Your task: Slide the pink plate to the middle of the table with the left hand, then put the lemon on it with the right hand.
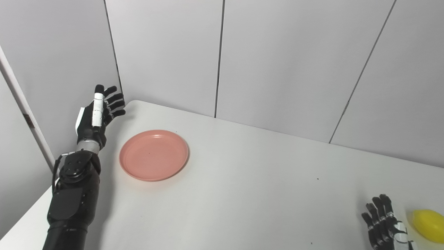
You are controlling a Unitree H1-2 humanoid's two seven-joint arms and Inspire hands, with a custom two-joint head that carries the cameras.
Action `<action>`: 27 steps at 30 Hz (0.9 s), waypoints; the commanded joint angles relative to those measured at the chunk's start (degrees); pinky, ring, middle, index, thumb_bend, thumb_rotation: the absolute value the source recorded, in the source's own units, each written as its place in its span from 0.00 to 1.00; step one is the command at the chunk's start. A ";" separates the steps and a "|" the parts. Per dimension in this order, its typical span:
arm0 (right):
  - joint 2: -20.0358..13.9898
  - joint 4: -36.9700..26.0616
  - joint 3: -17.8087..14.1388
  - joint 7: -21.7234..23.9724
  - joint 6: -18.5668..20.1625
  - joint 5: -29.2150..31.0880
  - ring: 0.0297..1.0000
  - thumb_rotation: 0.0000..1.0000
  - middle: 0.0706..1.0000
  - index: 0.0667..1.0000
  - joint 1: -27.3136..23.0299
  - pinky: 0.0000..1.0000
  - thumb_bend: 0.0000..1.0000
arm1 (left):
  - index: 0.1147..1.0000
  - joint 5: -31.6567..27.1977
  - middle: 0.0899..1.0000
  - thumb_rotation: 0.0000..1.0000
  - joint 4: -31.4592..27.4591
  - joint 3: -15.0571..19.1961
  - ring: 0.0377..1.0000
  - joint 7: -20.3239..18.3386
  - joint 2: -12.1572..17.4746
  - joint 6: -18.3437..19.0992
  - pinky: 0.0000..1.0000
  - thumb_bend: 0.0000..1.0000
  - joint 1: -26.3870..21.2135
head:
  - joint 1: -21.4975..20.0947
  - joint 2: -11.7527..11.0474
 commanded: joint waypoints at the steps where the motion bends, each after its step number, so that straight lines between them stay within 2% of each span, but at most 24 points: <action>1: 0.86 4.61 0.43 0.63 -1.46 0.15 1.00 1.00 1.00 1.00 3.63 1.00 0.64 | 0.75 0.65 0.73 0.96 1.07 -0.12 0.77 -0.06 1.99 -3.35 0.74 1.00 -2.78 | -0.01 0.08; 4: 0.86 4.45 0.42 0.70 -1.39 0.31 1.00 1.00 1.00 1.00 3.70 1.00 0.64 | 0.74 0.94 0.71 0.96 2.48 -0.45 0.75 0.73 1.17 -2.95 0.75 1.00 -2.29 | -0.12 0.09; 6: 0.86 4.53 0.43 0.87 -1.55 0.49 1.00 1.00 1.00 1.00 3.71 1.00 0.64 | 0.78 0.73 0.74 0.97 3.50 -0.70 0.78 0.37 0.83 -2.94 0.77 1.00 -2.05 | -0.20 0.16; 9: 0.96 4.55 0.38 0.88 -1.65 0.68 1.00 1.00 1.00 1.00 3.75 1.00 0.64 | 0.77 0.92 0.77 0.98 6.55 -1.07 0.80 0.09 0.85 -4.41 0.77 1.00 -2.20 | -0.21 0.25; 17: 0.96 4.50 0.50 0.93 -1.60 0.58 1.00 1.00 1.00 1.00 3.74 1.00 0.64 | 0.79 -0.25 0.77 0.98 13.91 -1.63 0.79 -2.19 1.63 -7.11 0.79 0.99 -3.30 | -0.38 0.33; 23: 0.91 4.55 0.63 0.95 -2.12 0.14 1.00 1.00 1.00 1.00 3.73 1.00 0.64 | 0.79 0.14 0.75 0.99 13.94 -2.38 0.79 -2.32 1.32 -7.28 0.81 0.97 -2.83 | -0.48 0.44; 27: 0.99 4.22 0.62 0.96 -1.86 0.34 1.00 1.00 1.00 1.00 3.86 1.00 0.63 | 0.81 -0.19 0.78 0.99 16.47 -2.48 0.80 -2.61 1.76 -7.75 0.82 0.99 -3.21 | -0.52 0.56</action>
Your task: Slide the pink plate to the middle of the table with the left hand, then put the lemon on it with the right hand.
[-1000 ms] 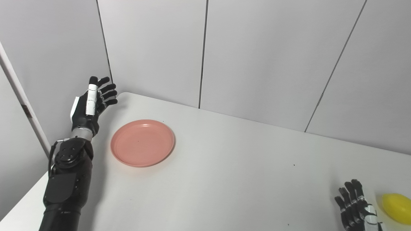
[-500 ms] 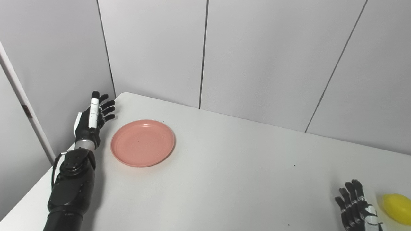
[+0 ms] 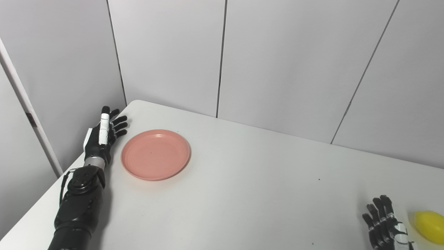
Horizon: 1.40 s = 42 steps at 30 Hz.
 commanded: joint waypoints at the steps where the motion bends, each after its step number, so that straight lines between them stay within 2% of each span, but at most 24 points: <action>1: 1.15 4.31 0.65 0.89 -1.64 0.48 1.00 1.00 1.00 1.00 3.59 1.00 0.64 | 0.81 0.04 0.78 0.99 0.18 -0.30 0.80 -0.40 1.39 0.02 0.82 0.99 -1.61 | -0.16 0.08; 4: 1.21 4.31 0.66 0.89 -1.68 0.53 1.00 1.00 1.00 1.00 3.57 1.00 0.63 | 0.78 0.08 0.79 0.97 -0.31 -0.54 0.81 -0.41 1.04 0.37 0.81 1.00 -1.10 | -0.20 0.10; 14: 1.33 4.19 0.81 0.69 -1.82 0.13 1.00 1.00 1.00 1.00 3.50 1.00 0.61 | 0.79 0.10 0.78 0.93 -2.27 -1.67 0.80 -1.24 -0.26 0.13 0.77 1.00 0.49 | -0.30 0.18; 20: 1.67 4.27 0.76 0.42 -2.07 -0.12 1.00 1.00 1.00 1.00 3.51 1.00 0.60 | 0.79 0.11 0.75 0.95 -5.26 -2.77 0.78 -1.11 -1.01 2.13 0.75 0.99 1.60 | -0.68 0.31; 24: 1.66 3.92 0.91 0.45 -1.71 -0.23 1.00 1.00 1.00 1.00 3.58 1.00 0.63 | 0.80 -0.10 0.75 0.96 -5.88 -3.18 0.77 -1.24 -1.38 2.56 0.72 0.96 1.79 | -0.79 0.34; 29: 1.72 3.70 0.96 0.54 -1.52 0.00 1.00 1.00 1.00 1.00 3.68 1.00 0.62 | 0.79 -0.43 0.75 0.96 -6.15 -3.52 0.77 -1.48 -1.45 2.93 0.71 0.94 2.04 | -0.90 0.39; 37: 1.67 3.34 1.08 0.57 -1.35 -0.08 1.00 1.00 1.00 1.00 3.75 1.00 0.62 | 0.80 -0.68 0.77 0.96 -11.00 -3.80 0.78 -1.20 -2.47 5.68 0.71 0.95 3.70 | -1.02 0.56; 42: 1.74 2.82 1.15 0.47 -1.14 -0.03 1.00 1.00 1.00 1.00 3.90 1.00 0.60 | 0.80 -0.85 0.78 0.97 -12.87 -3.88 0.78 -1.45 -3.18 6.80 0.72 0.90 4.17 | -1.02 0.63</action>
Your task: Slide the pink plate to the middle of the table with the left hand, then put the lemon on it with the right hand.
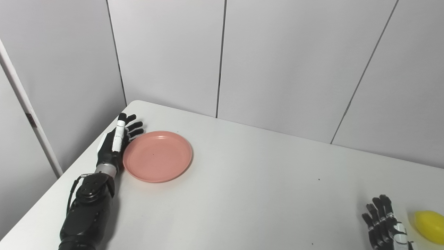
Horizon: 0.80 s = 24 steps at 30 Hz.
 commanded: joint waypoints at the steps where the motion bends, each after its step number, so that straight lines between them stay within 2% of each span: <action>1: 1.68 3.39 1.02 0.56 -1.06 0.48 1.00 1.00 1.00 1.00 3.66 1.00 0.60 | 0.80 -0.55 0.78 0.97 -1.90 -0.34 0.78 -0.71 -0.31 1.29 0.74 0.89 -0.27 | -0.12 0.05; 5: 1.77 2.96 1.08 0.28 -0.59 0.29 1.00 1.00 1.00 1.00 3.78 1.00 0.60 | 0.79 -0.34 0.78 0.96 -3.73 -0.48 0.80 -0.42 -1.04 2.54 0.76 0.90 0.02 | -0.13 0.14; 9: 1.89 2.86 1.11 0.24 -0.73 0.26 1.00 1.00 1.00 1.00 3.83 1.00 0.61 | 0.79 0.08 0.78 0.96 -3.63 -0.86 0.80 -0.78 -1.46 2.28 0.77 0.92 -0.06 | -0.22 0.18; 16: 2.11 2.49 1.23 -0.03 -0.79 -0.28 1.00 1.00 1.00 1.00 3.85 1.00 0.61 | 0.77 1.77 0.75 0.98 -5.83 -2.10 0.76 0.64 -2.44 3.29 0.70 0.95 0.26 | -0.39 0.28; 24: 2.34 2.01 1.17 -0.08 -0.44 -0.36 1.00 1.00 1.00 1.00 3.94 1.00 0.60 | 0.77 2.24 0.74 0.97 -7.28 -2.69 0.75 1.37 -3.19 4.11 0.68 0.98 0.45 | -0.37 0.45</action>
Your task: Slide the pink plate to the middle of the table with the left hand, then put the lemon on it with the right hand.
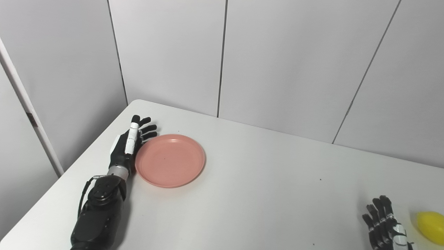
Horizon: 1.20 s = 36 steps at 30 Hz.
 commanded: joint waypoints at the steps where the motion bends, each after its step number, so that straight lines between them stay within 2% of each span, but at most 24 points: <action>1: 1.97 2.87 1.10 0.16 -0.53 0.73 1.00 1.00 1.00 1.00 3.32 1.00 0.60 | 0.77 0.64 0.74 0.97 -1.62 -0.15 0.75 0.29 0.20 0.94 0.68 0.98 -0.68 | -0.02 0.01; 9: 2.05 2.81 1.12 0.04 -0.70 0.46 1.00 1.00 1.00 1.00 3.30 1.00 0.60 | 0.77 0.93 0.72 0.95 -3.67 -0.78 0.73 0.53 -0.85 2.58 0.66 1.00 -0.39 | 0.01 -0.03; 17: 2.26 2.51 1.08 -0.01 -0.47 0.73 1.00 1.00 1.00 1.00 3.29 1.00 0.60 | 0.76 2.07 0.73 0.97 -8.62 -2.27 0.73 1.06 -3.35 6.62 0.67 0.97 0.19 | 0.01 0.12; 22: 2.31 2.15 1.19 -0.22 -0.39 0.28 1.00 1.00 1.00 1.00 3.37 1.00 0.59 | 0.77 1.88 0.75 0.97 -8.50 -3.07 0.75 0.00 -3.62 6.75 0.71 0.96 0.36 | -0.15 0.08; 30: 2.41 2.16 1.11 -0.18 -0.56 0.44 1.00 1.00 1.00 1.00 3.34 1.00 0.59 | 0.77 1.65 0.75 0.95 -9.73 -3.45 0.76 0.52 -4.69 8.18 0.71 0.96 0.56 | -0.05 0.09; 36: 2.42 2.30 1.14 -0.06 -0.51 0.57 1.00 1.00 1.00 1.00 3.33 1.00 0.59 | 0.78 2.39 0.75 0.97 -9.72 -4.28 0.74 0.38 -5.22 7.77 0.69 0.94 0.57 | -0.01 0.23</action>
